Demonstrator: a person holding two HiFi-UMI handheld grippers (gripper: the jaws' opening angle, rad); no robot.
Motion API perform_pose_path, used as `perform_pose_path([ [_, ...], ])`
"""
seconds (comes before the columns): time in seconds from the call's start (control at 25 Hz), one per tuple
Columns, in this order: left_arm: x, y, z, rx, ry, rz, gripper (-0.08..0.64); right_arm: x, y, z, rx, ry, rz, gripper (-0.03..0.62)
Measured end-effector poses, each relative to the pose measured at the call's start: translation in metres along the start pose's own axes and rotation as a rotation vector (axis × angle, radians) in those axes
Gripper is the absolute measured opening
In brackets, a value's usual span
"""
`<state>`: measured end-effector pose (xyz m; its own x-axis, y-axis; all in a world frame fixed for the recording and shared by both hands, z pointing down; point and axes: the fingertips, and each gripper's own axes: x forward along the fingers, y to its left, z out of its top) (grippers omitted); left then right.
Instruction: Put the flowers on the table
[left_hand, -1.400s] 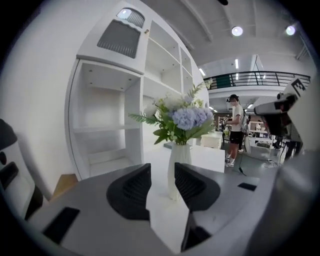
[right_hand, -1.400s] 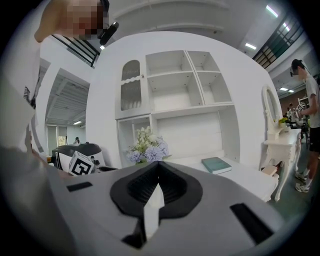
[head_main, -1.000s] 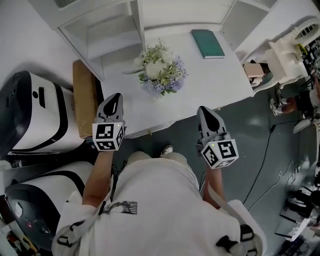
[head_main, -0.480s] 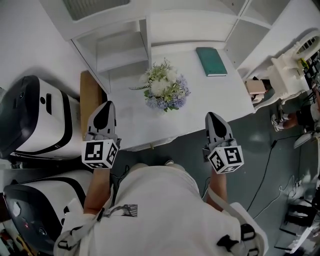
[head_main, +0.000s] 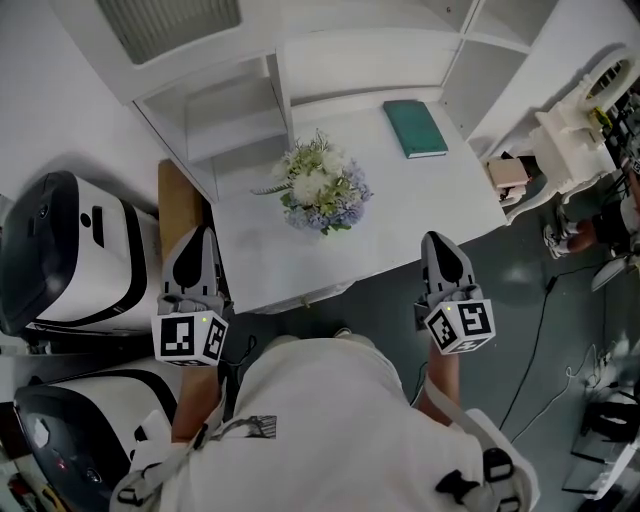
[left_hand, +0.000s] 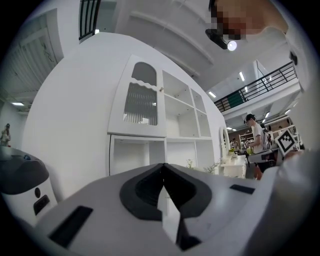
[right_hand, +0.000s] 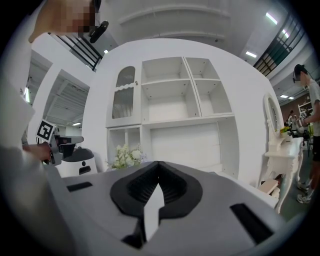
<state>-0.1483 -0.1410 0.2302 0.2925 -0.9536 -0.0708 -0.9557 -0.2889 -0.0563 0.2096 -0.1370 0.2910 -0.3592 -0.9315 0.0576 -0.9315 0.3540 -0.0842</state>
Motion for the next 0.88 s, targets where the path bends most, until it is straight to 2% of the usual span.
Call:
perform_pose_path([
  [0.4,-0.013,0.007,-0.002,-0.023,-0.002,0.03,0.015,-0.006,0.009,0.008,-0.014,-0.009,-0.007,0.009],
  [0.88,-0.02,0.011,-0.009,-0.059,0.006,0.01,0.015,-0.01,0.034,-0.001,-0.024,0.025,0.01,0.009],
])
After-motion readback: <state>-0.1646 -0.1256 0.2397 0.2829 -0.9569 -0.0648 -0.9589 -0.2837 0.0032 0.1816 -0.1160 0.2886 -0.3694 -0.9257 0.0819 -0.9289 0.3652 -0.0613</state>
